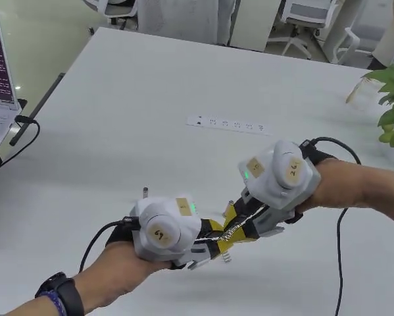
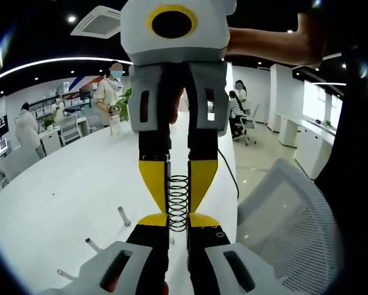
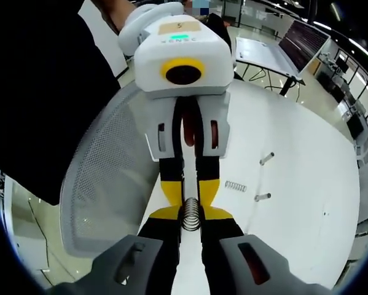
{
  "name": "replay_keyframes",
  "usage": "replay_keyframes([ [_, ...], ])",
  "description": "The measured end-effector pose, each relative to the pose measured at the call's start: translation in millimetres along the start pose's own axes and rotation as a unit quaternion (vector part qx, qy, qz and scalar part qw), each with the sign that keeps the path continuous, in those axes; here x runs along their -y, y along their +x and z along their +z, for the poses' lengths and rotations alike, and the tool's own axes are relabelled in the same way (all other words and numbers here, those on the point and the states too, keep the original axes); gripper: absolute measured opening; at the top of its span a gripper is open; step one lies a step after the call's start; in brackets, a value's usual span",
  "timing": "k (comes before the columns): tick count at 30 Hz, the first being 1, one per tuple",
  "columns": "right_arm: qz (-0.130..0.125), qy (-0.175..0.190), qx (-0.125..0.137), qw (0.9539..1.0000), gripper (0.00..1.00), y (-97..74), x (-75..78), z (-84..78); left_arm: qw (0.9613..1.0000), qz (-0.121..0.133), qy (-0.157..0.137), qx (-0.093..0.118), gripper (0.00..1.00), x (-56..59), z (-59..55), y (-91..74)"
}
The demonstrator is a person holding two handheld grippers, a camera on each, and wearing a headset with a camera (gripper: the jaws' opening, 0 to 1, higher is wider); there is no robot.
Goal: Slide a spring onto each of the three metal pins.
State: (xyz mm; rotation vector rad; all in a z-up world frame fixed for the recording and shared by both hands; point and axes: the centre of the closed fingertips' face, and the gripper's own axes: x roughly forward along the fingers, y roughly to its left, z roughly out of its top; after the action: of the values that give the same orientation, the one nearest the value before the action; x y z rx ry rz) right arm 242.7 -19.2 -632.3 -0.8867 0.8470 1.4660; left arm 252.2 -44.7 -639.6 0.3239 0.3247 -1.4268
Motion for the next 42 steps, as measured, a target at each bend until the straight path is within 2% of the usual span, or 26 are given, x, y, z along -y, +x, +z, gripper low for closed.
replay_keyframes([
  [12, 0.002, -0.018, -0.009, 0.9998, 0.09, 0.0, 0.5, -0.4, 0.9999, -0.005, -0.010, 0.007, 0.02, 0.0, 0.7, -1.0],
  [24, 0.004, -0.008, -0.019, 0.9998, 0.08, 14.0, 0.1, -6.3, 0.9998, 0.000, -0.022, -0.002, 0.05, -0.6, -9.7, -3.9],
  [30, 0.002, 0.005, -0.019, 0.9998, 0.08, 20.4, -0.1, -10.1, 0.9992, 0.009, -0.037, -0.013, 0.09, -5.2, -24.6, -10.1],
  [42, -0.006, 0.030, -0.026, 0.9992, 0.09, 31.9, 2.6, -23.0, 0.9955, 0.056, -0.073, -0.023, 0.14, -27.4, -49.5, -38.4],
])
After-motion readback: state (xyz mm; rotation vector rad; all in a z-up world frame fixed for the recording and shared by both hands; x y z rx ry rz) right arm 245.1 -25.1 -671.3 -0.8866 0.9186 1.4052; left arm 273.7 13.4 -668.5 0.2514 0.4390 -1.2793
